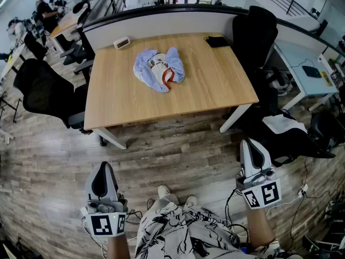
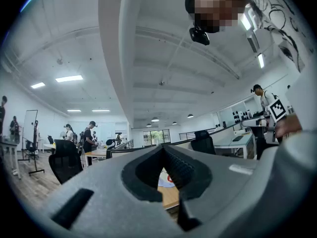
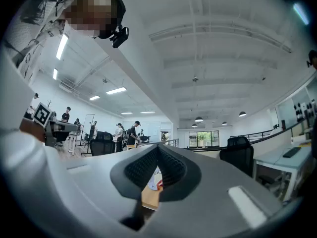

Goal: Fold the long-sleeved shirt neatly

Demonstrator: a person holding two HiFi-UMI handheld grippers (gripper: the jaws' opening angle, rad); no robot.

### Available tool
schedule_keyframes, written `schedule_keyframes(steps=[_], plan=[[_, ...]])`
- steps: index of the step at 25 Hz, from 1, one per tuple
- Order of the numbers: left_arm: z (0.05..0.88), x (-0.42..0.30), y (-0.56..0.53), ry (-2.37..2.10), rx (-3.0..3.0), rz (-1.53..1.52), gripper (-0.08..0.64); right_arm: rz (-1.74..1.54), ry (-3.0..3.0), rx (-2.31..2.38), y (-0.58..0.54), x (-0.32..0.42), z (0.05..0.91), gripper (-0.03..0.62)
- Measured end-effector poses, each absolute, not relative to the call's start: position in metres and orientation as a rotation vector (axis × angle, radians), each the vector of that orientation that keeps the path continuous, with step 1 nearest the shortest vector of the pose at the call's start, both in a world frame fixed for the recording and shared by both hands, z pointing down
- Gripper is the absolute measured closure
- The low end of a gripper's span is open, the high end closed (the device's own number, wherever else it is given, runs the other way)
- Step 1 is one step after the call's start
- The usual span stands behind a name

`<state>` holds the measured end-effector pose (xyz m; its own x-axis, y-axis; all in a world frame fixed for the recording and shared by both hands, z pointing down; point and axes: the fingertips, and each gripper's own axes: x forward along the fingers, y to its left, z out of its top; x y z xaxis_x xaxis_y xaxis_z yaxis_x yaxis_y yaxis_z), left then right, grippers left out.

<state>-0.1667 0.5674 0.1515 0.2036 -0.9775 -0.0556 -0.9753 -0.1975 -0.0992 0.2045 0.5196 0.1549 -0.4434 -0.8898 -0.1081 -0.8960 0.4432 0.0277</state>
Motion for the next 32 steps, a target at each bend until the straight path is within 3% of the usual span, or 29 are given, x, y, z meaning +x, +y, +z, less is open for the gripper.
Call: schedule_keyframes(steps=[21, 23, 27, 29, 32], plan=[[0.16, -0.17, 0.558, 1.922, -2.343, -0.054, 0.534, 0.087, 2.615, -1.476, 0.518, 0.174, 0.157, 0.584], [0.16, -0.17, 0.557, 1.911, -2.345, -0.062, 0.44, 0.082, 2.625, -1.47, 0.517, 0.172, 0.158, 0.503], [0.161, -0.176, 0.556, 1.913, -2.347, -0.041, 0.371, 0.06, 2.623, -1.481, 0.514, 0.169, 0.161, 0.385], [0.16, -0.179, 0.555, 1.922, -2.345, -0.021, 0.307, 0.042, 2.615, -1.486, 0.512, 0.17, 0.162, 0.306], [0.16, -0.182, 0.551, 1.927, -2.36, 0.01, 0.221, 0.038, 2.608, -1.483, 0.509, 0.169, 0.162, 0.243]])
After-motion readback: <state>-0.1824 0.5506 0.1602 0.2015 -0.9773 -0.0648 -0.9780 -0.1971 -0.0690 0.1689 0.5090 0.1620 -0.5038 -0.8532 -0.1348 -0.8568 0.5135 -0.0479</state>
